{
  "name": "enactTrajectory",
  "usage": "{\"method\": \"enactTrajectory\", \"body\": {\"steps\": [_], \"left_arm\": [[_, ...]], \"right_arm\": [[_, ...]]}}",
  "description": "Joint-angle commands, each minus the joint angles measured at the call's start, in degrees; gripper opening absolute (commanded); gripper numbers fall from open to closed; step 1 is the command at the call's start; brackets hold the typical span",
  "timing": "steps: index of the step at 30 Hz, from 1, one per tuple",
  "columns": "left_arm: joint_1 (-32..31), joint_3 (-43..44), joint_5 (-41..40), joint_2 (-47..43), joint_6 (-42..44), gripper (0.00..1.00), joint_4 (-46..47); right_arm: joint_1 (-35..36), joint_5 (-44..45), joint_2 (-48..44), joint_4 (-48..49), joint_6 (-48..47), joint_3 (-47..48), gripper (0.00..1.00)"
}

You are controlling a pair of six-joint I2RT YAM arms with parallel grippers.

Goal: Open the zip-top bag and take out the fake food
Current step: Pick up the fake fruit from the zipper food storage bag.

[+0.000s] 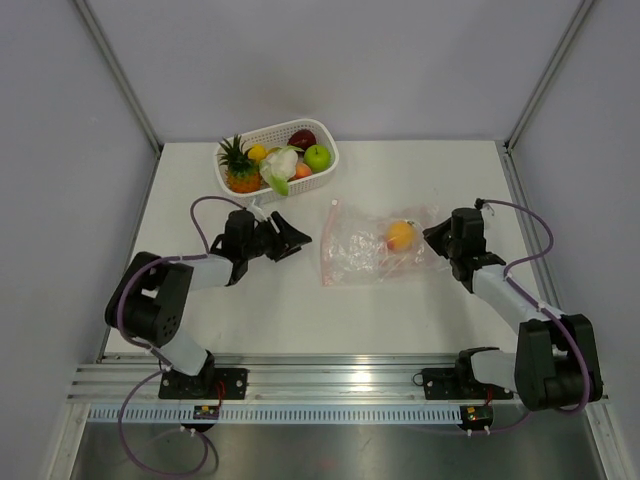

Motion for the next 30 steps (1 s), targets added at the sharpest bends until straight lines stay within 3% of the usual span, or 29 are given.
{"method": "enactTrajectory", "body": {"steps": [1,4,13,30], "left_arm": [[0.0,-1.5,6.8,4.1,-4.3,0.55,15.2],[-1.0,1.1,6.6,7.0,-1.6,0.53,9.5],[-2.9,3.1,7.5,10.2,-1.6,0.51,10.0],[-1.8,1.3,10.5,10.4,-5.0,0.50,17.3]], "right_arm": [[1.7,3.1,-3.0,-0.9,-3.0,3.1,0.00],[4.7,6.2,-5.0,-2.0,-5.1,4.3,0.00],[12.1,8.5,-9.7,1.9,-11.4,4.7,0.00],[12.2,11.5,-1.7,-1.4,-8.3,5.7,0.00]]}}
